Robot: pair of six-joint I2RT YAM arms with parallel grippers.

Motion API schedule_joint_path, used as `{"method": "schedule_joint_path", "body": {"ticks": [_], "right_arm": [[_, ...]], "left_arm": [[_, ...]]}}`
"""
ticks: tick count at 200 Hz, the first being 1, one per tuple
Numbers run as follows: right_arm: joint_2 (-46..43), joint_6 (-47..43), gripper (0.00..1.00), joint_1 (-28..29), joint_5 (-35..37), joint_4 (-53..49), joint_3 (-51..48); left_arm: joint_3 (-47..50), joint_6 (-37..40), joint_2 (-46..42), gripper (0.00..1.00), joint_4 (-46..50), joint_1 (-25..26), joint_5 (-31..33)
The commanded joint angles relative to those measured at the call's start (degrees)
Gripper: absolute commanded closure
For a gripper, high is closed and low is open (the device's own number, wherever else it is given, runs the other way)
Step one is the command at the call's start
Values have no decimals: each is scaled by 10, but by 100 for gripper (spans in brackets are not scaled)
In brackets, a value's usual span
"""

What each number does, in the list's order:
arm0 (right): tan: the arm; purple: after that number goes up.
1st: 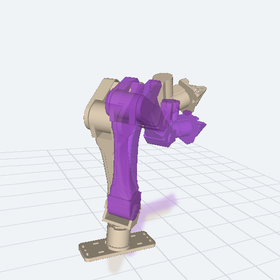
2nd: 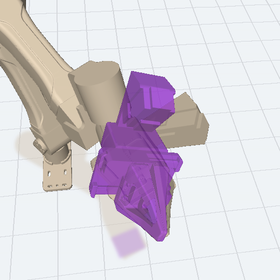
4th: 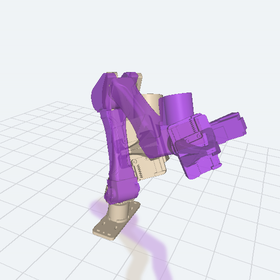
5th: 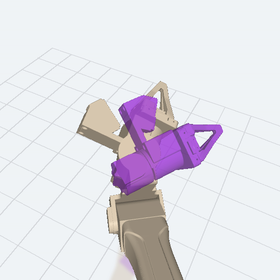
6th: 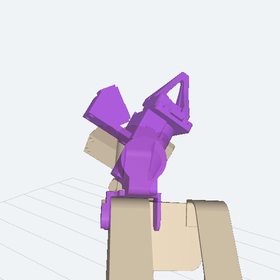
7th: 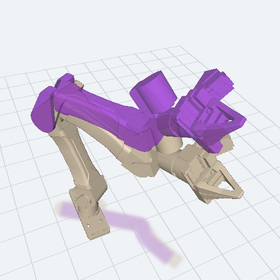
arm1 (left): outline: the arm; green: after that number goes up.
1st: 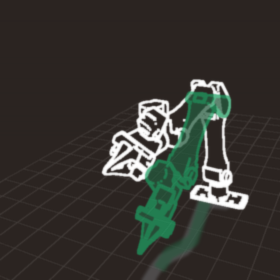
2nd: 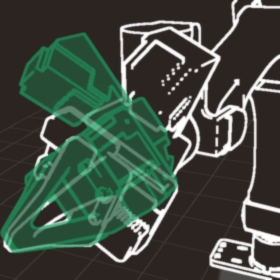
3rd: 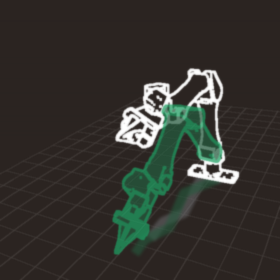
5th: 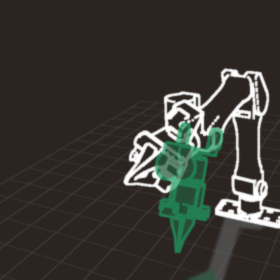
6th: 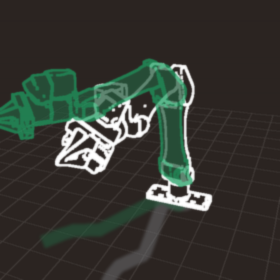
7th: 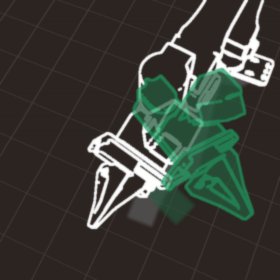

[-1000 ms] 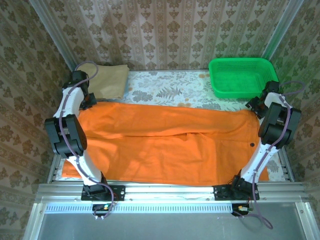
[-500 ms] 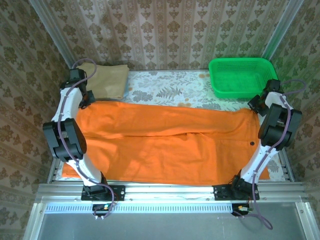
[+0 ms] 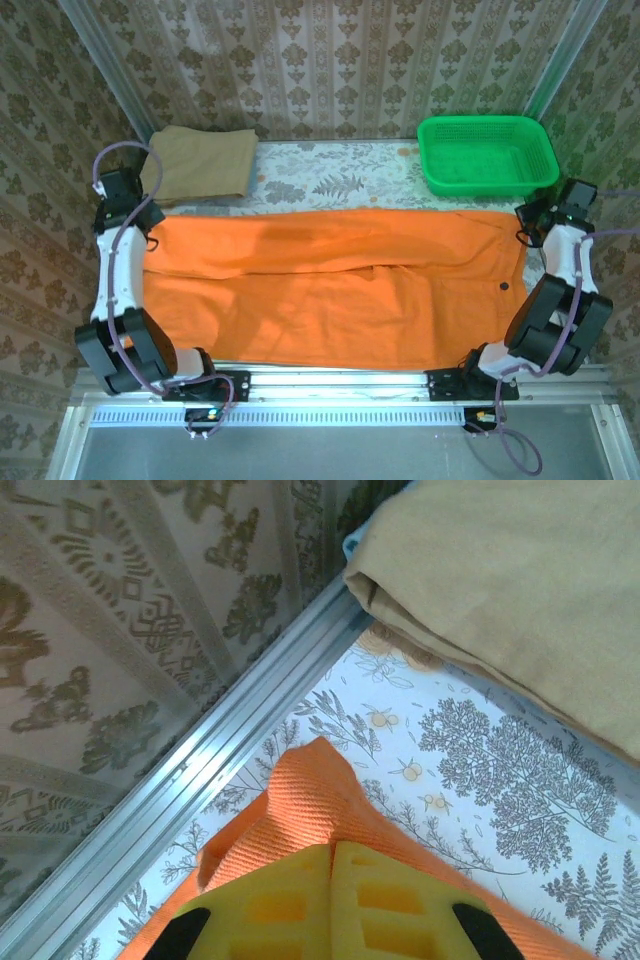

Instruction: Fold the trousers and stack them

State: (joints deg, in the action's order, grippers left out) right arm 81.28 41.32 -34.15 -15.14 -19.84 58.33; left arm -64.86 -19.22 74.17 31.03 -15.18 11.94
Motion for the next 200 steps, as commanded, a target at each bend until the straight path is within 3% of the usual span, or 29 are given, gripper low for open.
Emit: {"method": "schedule_joint_path", "body": {"ticks": [1,30,79,122,147,165,200], "right_arm": [[-64,32,100,-21,-47,20,-24],[-127,55,100,-60,-88,6,-60],[-238,80,99,-96,-130,-43,-107],[-284,79,99,-88,-153,-18,-177],[-314,77,99,-72,-173,-19,-224],[-353,24,99,-68,-144,-89,-224],[-446,41,98,-37,-128,-130,-297]], "left_arm": [[46,-30,-64,100,-68,-21,11],[94,-63,-136,100,-74,-56,13],[70,-122,-172,100,25,-99,3],[63,-173,-134,100,39,-106,-85],[77,-184,-130,100,18,-87,-97],[85,-193,-123,100,2,-67,-100],[109,-219,-107,100,-24,28,-97]]}}
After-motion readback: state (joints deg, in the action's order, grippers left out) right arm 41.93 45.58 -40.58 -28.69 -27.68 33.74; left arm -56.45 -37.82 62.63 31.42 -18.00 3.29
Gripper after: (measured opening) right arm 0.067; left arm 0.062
